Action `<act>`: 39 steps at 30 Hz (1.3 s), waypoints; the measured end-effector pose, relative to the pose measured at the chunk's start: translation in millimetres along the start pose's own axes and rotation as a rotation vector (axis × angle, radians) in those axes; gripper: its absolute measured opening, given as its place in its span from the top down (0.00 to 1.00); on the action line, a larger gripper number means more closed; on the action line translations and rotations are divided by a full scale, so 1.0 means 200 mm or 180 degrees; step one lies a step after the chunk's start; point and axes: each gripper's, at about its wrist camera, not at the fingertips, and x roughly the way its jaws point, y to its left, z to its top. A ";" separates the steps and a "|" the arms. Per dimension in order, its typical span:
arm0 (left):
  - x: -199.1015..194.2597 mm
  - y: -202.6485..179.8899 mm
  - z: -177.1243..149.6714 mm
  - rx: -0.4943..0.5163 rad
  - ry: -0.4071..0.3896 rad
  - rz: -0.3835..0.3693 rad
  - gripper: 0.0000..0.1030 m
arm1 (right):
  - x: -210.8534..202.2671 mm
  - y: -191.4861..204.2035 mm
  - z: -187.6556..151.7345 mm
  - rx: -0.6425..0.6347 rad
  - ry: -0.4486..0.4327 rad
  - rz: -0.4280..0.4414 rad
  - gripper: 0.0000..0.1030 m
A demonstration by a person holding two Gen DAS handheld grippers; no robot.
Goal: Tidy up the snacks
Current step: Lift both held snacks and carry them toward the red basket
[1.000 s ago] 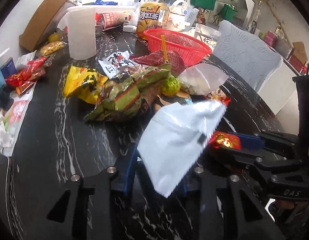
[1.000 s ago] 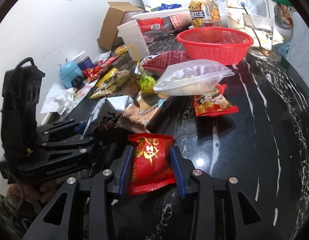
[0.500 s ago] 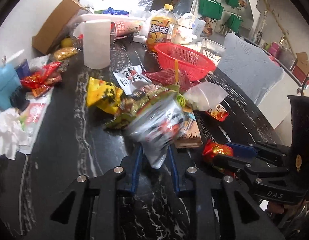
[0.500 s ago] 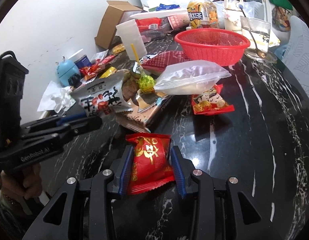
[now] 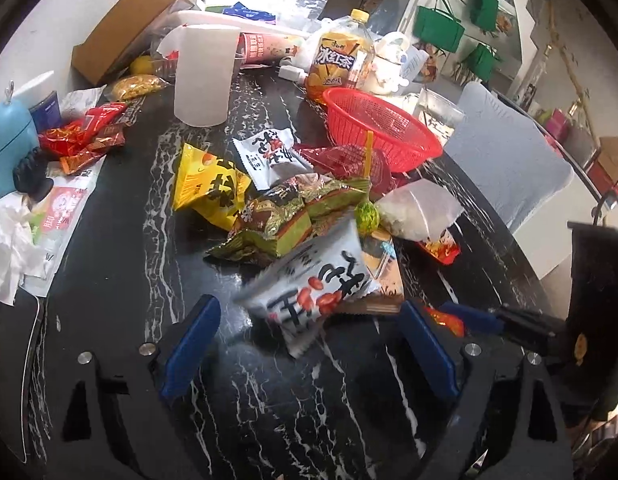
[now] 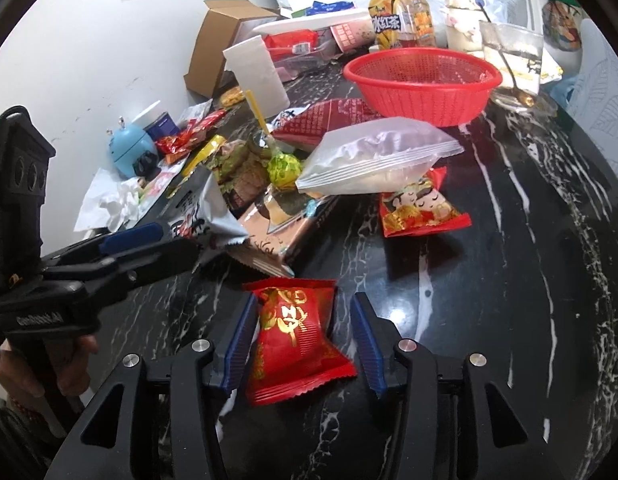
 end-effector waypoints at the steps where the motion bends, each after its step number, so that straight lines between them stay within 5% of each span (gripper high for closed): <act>1: 0.00 0.00 0.01 -0.0004 -0.0018 -0.0005 0.11 | 0.00 0.00 0.00 -0.0010 0.0010 0.0000 0.53; 6: 0.01 -0.01 0.04 -0.0073 -0.0096 -0.0074 0.11 | 0.02 0.01 0.02 -0.0093 0.0022 -0.0032 0.53; 11: 0.10 0.01 0.04 -0.0148 0.0111 -0.0164 0.11 | 0.02 -0.01 0.03 -0.0074 0.0037 0.0030 0.51; 17: 0.13 0.02 -0.04 -0.0061 0.0103 -0.0050 0.11 | 0.03 0.02 0.02 -0.0281 0.0024 -0.0024 0.51; 19: 0.12 0.01 -0.04 -0.0008 0.0022 -0.0033 0.19 | 0.03 0.05 0.01 -0.0433 0.0028 -0.0123 0.51; 24: 0.15 0.00 -0.04 0.0095 0.0013 0.0035 0.57 | 0.03 0.08 -0.02 -0.0602 0.0004 -0.0323 0.51; 26: 0.15 -0.02 -0.05 0.0174 0.0061 0.0005 0.66 | 0.02 0.07 -0.03 -0.0618 -0.0012 -0.0367 0.61; 39: 0.00 -0.12 -0.07 0.0228 0.0013 -0.0213 0.71 | -0.05 0.11 -0.03 -0.0513 -0.0067 -0.0141 0.66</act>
